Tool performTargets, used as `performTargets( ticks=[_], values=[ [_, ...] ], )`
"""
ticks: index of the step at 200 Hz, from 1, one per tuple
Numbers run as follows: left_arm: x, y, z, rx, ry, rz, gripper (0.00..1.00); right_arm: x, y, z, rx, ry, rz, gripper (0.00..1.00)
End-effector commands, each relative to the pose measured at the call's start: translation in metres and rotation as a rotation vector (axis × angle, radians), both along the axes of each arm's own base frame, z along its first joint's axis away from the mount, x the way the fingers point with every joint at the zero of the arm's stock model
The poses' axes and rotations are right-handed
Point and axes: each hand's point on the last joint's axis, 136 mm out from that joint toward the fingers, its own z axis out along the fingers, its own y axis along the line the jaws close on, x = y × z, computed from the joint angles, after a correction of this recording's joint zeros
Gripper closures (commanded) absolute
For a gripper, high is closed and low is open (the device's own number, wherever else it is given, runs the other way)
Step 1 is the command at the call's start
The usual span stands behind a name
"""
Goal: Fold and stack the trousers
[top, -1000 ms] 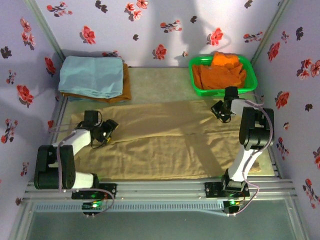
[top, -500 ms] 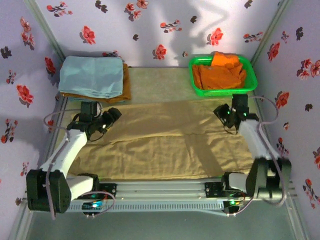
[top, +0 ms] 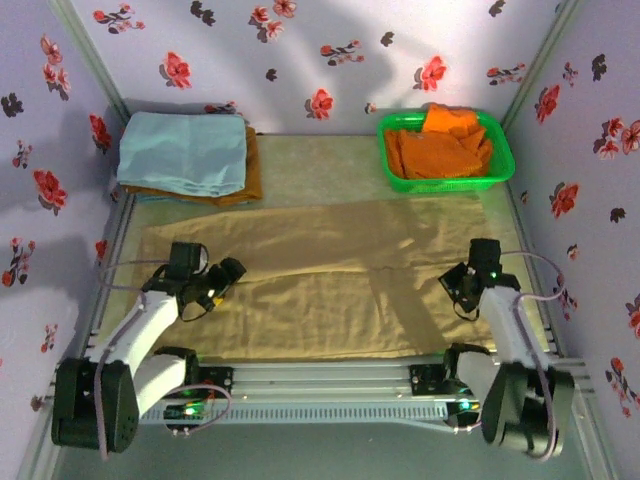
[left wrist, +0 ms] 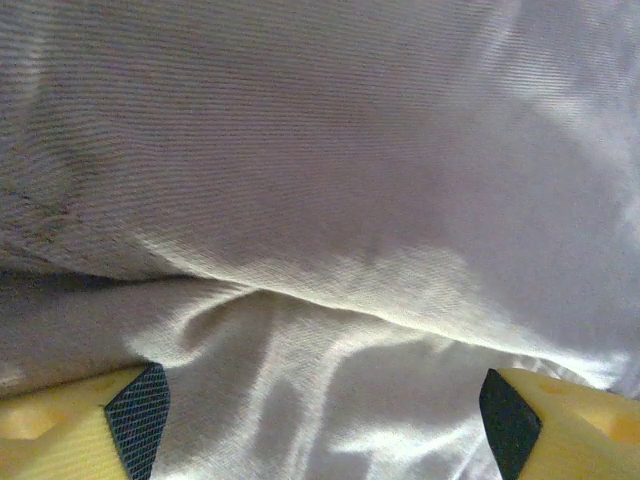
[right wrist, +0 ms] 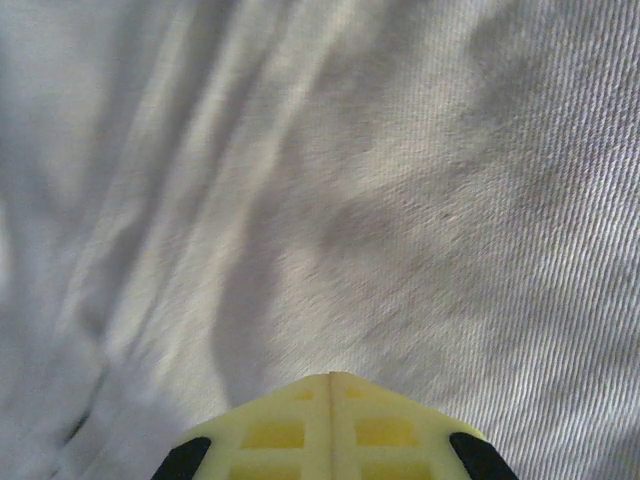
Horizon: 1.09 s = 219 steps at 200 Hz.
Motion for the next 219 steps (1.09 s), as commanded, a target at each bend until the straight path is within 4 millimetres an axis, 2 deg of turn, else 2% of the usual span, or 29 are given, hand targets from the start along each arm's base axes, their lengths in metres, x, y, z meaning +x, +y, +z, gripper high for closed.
performTargets(
  ticks=[1, 23, 52, 96, 125, 150, 170, 191, 219],
  values=[
    [0.024, 0.011, 0.001, -0.013, -0.057, 0.084, 0.15, 0.012, -0.016, -0.020, 0.009, 0.028, -0.078, 1.00],
    [0.031, 0.022, -0.012, -0.027, -0.032, 0.140, 0.15, 0.019, -0.031, -0.039, 0.050, 0.073, -0.146, 1.00],
    [0.042, 0.027, -0.020, -0.054, -0.024, 0.162, 0.15, 0.025, -0.046, -0.048, 0.086, 0.101, -0.200, 1.00],
    [0.073, 0.029, -0.019, -0.063, -0.042, 0.160, 0.15, 0.037, -0.069, -0.038, 0.065, 0.090, -0.230, 1.00],
    [0.095, 0.025, -0.015, -0.087, -0.069, 0.140, 0.15, 0.052, -0.070, -0.031, 0.090, 0.043, -0.227, 1.00],
    [0.104, 0.021, -0.002, -0.109, -0.075, 0.128, 0.15, 0.062, -0.056, -0.018, 0.158, -0.010, -0.186, 1.00],
    [0.093, 0.026, 0.020, -0.089, -0.072, 0.156, 0.15, 0.064, -0.040, 0.011, 0.176, -0.090, -0.127, 1.00],
    [0.063, 0.055, 0.042, 0.058, -0.025, 0.211, 0.14, 0.065, -0.014, 0.044, 0.151, -0.182, -0.025, 0.96],
    [0.020, 0.109, 0.037, 0.071, 0.108, 0.404, 0.16, 0.065, 0.039, 0.068, 0.149, -0.255, 0.144, 0.92]
  ],
)
